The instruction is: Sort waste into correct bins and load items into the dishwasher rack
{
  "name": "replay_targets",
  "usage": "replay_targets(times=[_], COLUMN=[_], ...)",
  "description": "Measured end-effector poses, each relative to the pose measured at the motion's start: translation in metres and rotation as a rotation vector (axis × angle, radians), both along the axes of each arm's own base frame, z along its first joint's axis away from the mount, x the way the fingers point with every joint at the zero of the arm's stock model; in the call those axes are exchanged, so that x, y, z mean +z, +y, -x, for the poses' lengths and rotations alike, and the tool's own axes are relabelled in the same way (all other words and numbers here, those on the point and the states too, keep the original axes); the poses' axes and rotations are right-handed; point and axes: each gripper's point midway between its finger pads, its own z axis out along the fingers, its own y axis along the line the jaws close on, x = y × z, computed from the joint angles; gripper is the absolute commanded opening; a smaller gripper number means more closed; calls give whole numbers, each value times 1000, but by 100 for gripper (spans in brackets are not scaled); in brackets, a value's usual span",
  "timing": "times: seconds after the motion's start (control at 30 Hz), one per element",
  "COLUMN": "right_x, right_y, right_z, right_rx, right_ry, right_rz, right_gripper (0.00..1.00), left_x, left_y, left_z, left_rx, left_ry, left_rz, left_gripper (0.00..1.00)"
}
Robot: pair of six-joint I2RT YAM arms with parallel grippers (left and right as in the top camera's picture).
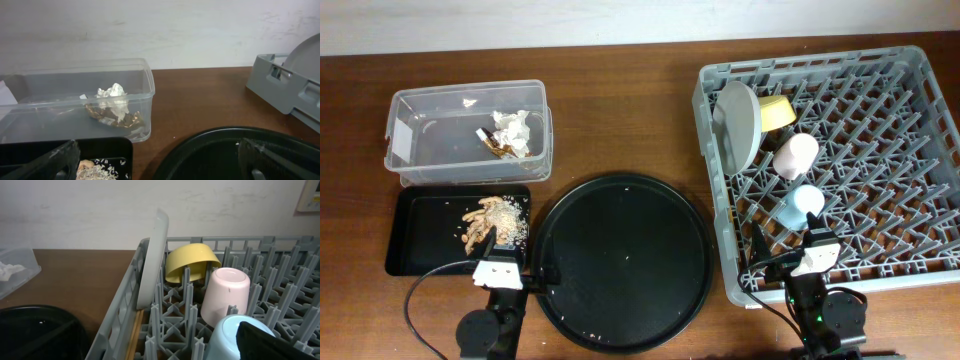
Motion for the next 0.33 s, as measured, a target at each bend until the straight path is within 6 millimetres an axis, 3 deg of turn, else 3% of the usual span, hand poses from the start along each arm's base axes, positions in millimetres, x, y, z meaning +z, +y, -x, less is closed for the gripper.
replay_targets(times=[0.33], right_x=[0], right_y=[0], right_z=[0], right_rx=[0], right_ry=[0], right_rz=[0], right_gripper=[99], left_x=[0], left_y=[0], left_z=[0], left_rx=[0], left_ry=[0], left_rz=[0], left_gripper=[99])
